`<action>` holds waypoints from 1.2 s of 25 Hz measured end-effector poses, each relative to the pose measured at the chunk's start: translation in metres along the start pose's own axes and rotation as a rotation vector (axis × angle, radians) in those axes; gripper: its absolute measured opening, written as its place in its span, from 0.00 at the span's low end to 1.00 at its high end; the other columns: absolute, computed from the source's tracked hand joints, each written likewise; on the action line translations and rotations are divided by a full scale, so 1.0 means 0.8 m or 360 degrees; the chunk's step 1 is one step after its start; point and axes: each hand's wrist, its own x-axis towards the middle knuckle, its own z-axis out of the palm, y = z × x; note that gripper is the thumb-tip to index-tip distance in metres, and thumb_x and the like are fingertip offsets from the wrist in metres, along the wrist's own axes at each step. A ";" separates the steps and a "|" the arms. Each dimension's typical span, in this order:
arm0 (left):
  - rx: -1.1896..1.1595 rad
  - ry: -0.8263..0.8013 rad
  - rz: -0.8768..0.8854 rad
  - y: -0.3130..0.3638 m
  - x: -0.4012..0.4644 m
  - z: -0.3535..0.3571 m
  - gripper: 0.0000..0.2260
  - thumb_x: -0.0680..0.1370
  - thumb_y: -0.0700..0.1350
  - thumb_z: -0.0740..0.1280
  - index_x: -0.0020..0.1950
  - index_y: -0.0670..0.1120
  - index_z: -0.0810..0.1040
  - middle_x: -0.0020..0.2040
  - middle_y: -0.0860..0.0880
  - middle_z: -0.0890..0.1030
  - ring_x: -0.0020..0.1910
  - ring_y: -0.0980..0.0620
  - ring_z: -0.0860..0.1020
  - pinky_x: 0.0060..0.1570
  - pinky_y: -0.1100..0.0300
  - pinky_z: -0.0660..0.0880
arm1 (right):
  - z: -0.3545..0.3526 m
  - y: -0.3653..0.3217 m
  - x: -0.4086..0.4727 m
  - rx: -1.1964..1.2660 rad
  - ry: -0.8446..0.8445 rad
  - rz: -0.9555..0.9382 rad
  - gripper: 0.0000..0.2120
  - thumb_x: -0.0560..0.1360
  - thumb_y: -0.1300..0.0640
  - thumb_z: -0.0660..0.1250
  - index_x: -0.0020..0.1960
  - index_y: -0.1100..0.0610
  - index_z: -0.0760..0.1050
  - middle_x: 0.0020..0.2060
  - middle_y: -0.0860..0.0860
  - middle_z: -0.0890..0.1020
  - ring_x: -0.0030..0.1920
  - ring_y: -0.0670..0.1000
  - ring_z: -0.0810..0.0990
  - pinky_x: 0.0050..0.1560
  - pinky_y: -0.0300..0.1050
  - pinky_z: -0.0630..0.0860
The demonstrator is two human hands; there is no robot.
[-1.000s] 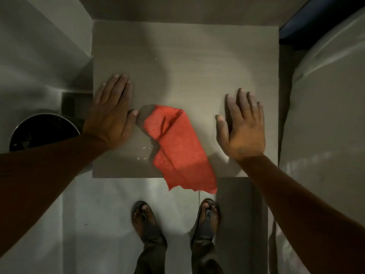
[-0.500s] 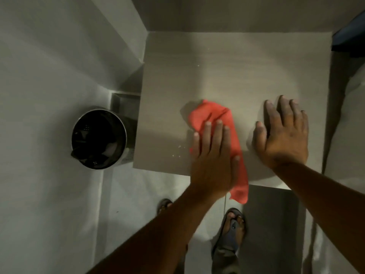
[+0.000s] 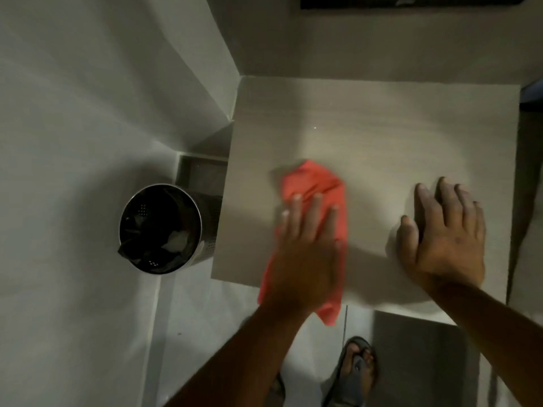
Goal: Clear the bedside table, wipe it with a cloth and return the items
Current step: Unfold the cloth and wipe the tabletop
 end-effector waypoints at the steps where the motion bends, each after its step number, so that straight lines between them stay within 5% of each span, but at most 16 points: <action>1: 0.0046 -0.0003 0.0310 0.010 0.052 -0.002 0.26 0.84 0.53 0.52 0.82 0.47 0.61 0.83 0.41 0.59 0.83 0.36 0.52 0.78 0.36 0.54 | 0.002 0.003 0.000 -0.0020 0.0010 0.0006 0.30 0.81 0.44 0.51 0.80 0.54 0.60 0.79 0.62 0.62 0.81 0.62 0.56 0.81 0.61 0.50; 3: 0.0170 0.0044 0.0421 0.000 0.160 -0.013 0.26 0.81 0.51 0.55 0.80 0.49 0.65 0.82 0.43 0.63 0.82 0.37 0.56 0.79 0.40 0.54 | 0.008 0.005 -0.006 -0.0061 0.0051 0.0011 0.30 0.81 0.43 0.51 0.80 0.54 0.60 0.79 0.61 0.62 0.81 0.62 0.56 0.81 0.59 0.48; 5: 0.0191 0.0158 -0.0083 -0.046 0.221 -0.032 0.28 0.80 0.51 0.55 0.81 0.48 0.62 0.83 0.44 0.61 0.82 0.37 0.55 0.79 0.41 0.52 | 0.009 0.006 -0.002 -0.0054 0.0036 -0.0017 0.30 0.81 0.43 0.51 0.80 0.54 0.60 0.79 0.61 0.61 0.81 0.62 0.55 0.81 0.56 0.45; 8: 0.0038 0.0221 -0.0757 -0.082 0.120 -0.038 0.28 0.83 0.50 0.53 0.82 0.43 0.57 0.83 0.40 0.57 0.82 0.33 0.50 0.78 0.36 0.55 | 0.006 0.003 -0.003 -0.0052 0.0012 0.0009 0.31 0.81 0.43 0.50 0.80 0.56 0.61 0.79 0.62 0.62 0.81 0.63 0.55 0.81 0.56 0.45; 11: 0.0075 0.0046 -0.0344 -0.045 -0.036 -0.023 0.26 0.85 0.51 0.50 0.82 0.44 0.54 0.84 0.40 0.55 0.82 0.33 0.52 0.76 0.32 0.60 | -0.001 -0.001 -0.003 -0.0039 0.0032 -0.0010 0.30 0.81 0.44 0.52 0.79 0.58 0.62 0.79 0.64 0.62 0.80 0.64 0.56 0.81 0.57 0.44; 14: 0.0085 -0.0073 0.0132 -0.056 0.075 -0.031 0.25 0.85 0.50 0.51 0.82 0.45 0.60 0.83 0.42 0.59 0.82 0.36 0.54 0.78 0.37 0.54 | 0.005 0.002 -0.001 -0.0054 0.0050 -0.0031 0.31 0.81 0.43 0.51 0.80 0.56 0.60 0.79 0.63 0.62 0.81 0.63 0.55 0.81 0.53 0.40; 18: 0.0358 0.0090 -0.0248 -0.105 0.217 -0.059 0.28 0.81 0.50 0.53 0.81 0.45 0.60 0.82 0.42 0.62 0.82 0.37 0.56 0.80 0.43 0.52 | 0.019 0.015 -0.002 -0.0114 0.0139 -0.0073 0.31 0.81 0.42 0.52 0.80 0.55 0.59 0.78 0.63 0.61 0.80 0.62 0.56 0.81 0.52 0.39; 21: 0.0137 0.0294 -0.0322 -0.113 0.052 -0.033 0.25 0.83 0.47 0.55 0.79 0.39 0.63 0.80 0.36 0.64 0.80 0.33 0.57 0.76 0.35 0.59 | 0.028 0.024 0.005 -0.0169 0.0107 -0.0123 0.31 0.81 0.43 0.53 0.81 0.55 0.57 0.78 0.63 0.62 0.80 0.63 0.57 0.80 0.62 0.52; 25: 0.0004 0.0160 -0.0475 -0.082 -0.141 -0.011 0.25 0.85 0.51 0.52 0.81 0.43 0.58 0.82 0.38 0.59 0.81 0.32 0.55 0.72 0.29 0.64 | 0.035 0.027 -0.002 -0.0123 0.0273 -0.0110 0.30 0.81 0.42 0.53 0.79 0.53 0.59 0.77 0.61 0.63 0.79 0.62 0.59 0.81 0.60 0.52; 28: 0.0122 0.0145 -0.0107 -0.098 -0.053 -0.015 0.24 0.84 0.48 0.57 0.78 0.40 0.61 0.79 0.34 0.65 0.79 0.30 0.60 0.75 0.32 0.60 | 0.031 0.021 0.001 -0.0050 0.0254 -0.0119 0.30 0.80 0.42 0.55 0.79 0.52 0.59 0.77 0.61 0.63 0.77 0.64 0.62 0.76 0.64 0.61; 30: 0.0132 0.0229 -0.0073 -0.118 0.045 -0.027 0.24 0.84 0.46 0.58 0.78 0.38 0.66 0.78 0.35 0.68 0.79 0.32 0.60 0.77 0.36 0.58 | 0.025 0.019 -0.001 -0.0056 0.0265 -0.0117 0.29 0.81 0.43 0.55 0.78 0.53 0.60 0.76 0.62 0.64 0.77 0.64 0.61 0.78 0.63 0.58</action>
